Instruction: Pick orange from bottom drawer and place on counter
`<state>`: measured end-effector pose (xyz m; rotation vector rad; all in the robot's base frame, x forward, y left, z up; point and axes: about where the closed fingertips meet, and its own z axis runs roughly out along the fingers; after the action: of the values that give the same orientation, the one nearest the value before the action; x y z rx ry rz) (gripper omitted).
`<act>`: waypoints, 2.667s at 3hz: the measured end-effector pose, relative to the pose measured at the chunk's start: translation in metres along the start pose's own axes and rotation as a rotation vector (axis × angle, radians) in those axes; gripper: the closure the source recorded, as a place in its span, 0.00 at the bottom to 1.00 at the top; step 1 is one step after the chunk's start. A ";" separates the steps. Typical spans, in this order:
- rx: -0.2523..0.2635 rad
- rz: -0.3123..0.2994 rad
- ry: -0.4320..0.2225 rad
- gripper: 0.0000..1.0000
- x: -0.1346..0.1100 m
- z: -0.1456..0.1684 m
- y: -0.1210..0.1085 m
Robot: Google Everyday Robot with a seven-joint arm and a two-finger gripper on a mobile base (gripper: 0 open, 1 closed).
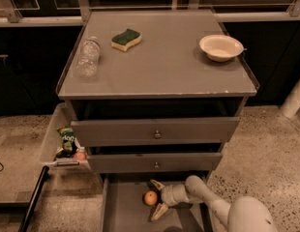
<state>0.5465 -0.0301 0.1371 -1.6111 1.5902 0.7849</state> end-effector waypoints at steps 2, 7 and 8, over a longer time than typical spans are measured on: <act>-0.002 0.000 -0.001 0.42 0.000 -0.001 -0.001; 0.106 0.080 0.139 1.00 0.000 -0.078 0.010; 0.171 0.056 0.209 1.00 -0.020 -0.125 0.008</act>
Offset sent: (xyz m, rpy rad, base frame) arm 0.0012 -0.0008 0.0005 0.0006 0.0009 0.0021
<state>0.5286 -0.1225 0.2217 -1.5698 1.8046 0.5059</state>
